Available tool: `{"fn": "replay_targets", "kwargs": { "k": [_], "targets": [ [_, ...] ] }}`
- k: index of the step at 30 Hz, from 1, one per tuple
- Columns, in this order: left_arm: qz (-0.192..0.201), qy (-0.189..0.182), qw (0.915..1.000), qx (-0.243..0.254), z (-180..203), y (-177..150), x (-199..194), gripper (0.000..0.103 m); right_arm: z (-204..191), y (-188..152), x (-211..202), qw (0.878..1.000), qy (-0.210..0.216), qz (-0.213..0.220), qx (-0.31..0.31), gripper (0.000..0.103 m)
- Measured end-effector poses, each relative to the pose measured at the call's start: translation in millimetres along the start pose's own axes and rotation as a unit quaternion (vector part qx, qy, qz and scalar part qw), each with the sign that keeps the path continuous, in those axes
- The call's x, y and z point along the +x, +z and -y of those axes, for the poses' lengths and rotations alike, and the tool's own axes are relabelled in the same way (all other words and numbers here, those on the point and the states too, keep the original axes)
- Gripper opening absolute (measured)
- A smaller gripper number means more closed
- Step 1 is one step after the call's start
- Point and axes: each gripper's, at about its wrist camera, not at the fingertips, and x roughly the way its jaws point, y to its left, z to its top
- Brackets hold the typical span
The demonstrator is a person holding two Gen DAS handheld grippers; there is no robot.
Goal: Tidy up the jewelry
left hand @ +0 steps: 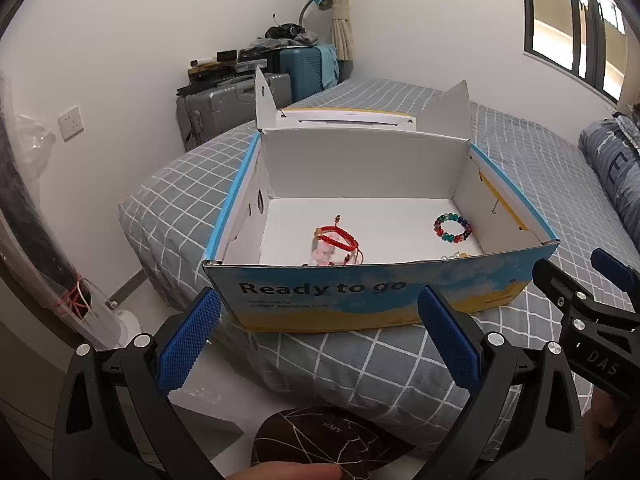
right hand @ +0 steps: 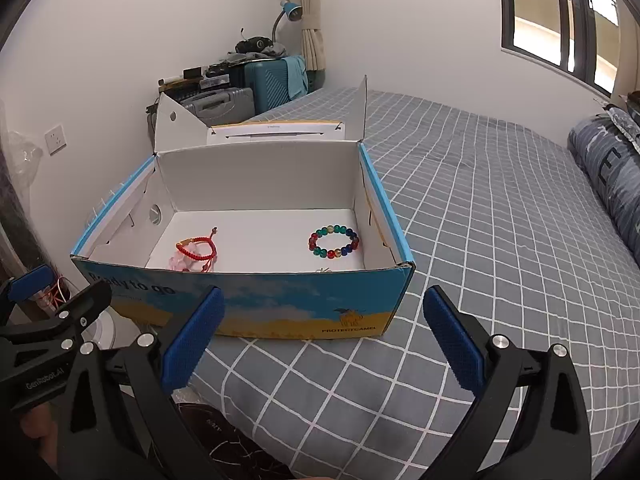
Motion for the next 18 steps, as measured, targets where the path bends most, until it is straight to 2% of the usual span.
{"fn": "replay_targets", "kwargs": {
  "k": [18],
  "targets": [
    [-0.008, 0.001, 1.0, -0.006, 1.9, -2.8, 2.1, 0.097, 2.2, -2.8, 3.0, 1.0, 0.0, -0.004, 0.004, 0.095]
  ]
}}
